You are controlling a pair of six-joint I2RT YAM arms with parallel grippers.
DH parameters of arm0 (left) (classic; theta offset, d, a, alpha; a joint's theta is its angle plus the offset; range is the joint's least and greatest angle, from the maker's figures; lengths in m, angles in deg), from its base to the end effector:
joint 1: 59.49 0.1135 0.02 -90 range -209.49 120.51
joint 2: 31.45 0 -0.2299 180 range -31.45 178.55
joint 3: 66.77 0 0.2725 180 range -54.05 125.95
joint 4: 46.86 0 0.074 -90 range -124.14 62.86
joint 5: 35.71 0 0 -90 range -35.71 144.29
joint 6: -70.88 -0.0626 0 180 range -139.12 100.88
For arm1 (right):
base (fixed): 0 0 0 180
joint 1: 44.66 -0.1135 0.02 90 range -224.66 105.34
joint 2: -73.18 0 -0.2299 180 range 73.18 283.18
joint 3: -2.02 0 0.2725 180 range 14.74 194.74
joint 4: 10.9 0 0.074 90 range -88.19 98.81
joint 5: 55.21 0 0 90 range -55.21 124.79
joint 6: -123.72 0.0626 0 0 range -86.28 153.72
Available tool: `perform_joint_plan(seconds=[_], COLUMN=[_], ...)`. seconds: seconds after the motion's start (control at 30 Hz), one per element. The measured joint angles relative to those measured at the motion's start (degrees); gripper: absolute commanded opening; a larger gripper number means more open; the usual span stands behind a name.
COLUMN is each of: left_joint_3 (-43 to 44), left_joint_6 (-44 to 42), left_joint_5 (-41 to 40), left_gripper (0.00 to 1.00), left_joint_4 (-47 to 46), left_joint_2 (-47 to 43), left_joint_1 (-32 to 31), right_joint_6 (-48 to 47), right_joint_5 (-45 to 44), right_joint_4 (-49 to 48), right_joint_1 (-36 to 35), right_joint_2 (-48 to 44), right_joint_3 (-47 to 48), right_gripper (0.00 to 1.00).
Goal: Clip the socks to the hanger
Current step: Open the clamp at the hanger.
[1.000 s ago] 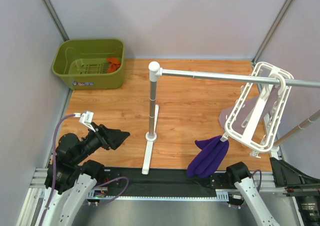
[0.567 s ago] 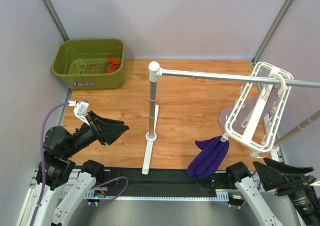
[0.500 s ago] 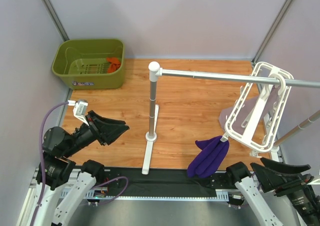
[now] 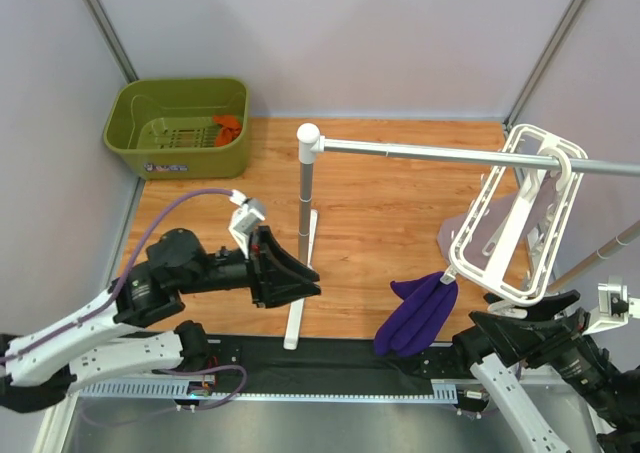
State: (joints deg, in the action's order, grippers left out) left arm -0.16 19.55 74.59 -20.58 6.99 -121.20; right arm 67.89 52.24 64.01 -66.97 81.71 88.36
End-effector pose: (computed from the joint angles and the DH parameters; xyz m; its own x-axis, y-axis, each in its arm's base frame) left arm 0.0817 -0.1977 0.3894 -0.6065 -0.1096 -0.7875 0.7829 0.0905 -0.6156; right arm -0.0222 0.0112 0.4207 -0.3203 0.4477 -0.8348 -0.5552 0.6254 0.5484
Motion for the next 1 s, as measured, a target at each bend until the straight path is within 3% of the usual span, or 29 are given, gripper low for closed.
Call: perform_joint_plan(seconds=[0.13,0.27,0.47,0.57,0.7,1.0], left_joint_3=[0.3,1.6,3.7,5.6,8.3,15.7], left_joint_6=[-4.3,-8.2,-13.1,-16.2,-21.6,-34.4], left_joint_5=[-7.1,-11.4,-13.6,-14.0,-14.9,-18.4], left_gripper=[0.45,0.46,0.50,0.63,0.73,0.80], left_joint_4=[-5.0,-11.9,-22.0,-26.8,-32.5,-40.1], left_joint_2=[6.2,14.4,24.6,28.9,34.3,46.3], left_joint_1=[-9.0,-14.9,-19.1,-21.2,-24.6,-29.0], right_joint_6=[-0.7,-1.1,-1.3,-1.5,-1.5,-1.2], right_joint_5=[1.3,3.8,-1.6,-6.3,-10.6,-11.3], right_joint_4=[-1.1,-1.8,2.9,6.8,11.2,13.2], right_joint_1=[0.0,0.0,0.1,0.1,0.1,0.1], right_joint_2=[2.8,6.6,8.2,8.1,8.1,8.0], right_joint_3=[0.5,0.5,4.3,8.2,12.5,16.2], right_gripper=[0.65,0.66,0.76,0.82,0.82,0.82])
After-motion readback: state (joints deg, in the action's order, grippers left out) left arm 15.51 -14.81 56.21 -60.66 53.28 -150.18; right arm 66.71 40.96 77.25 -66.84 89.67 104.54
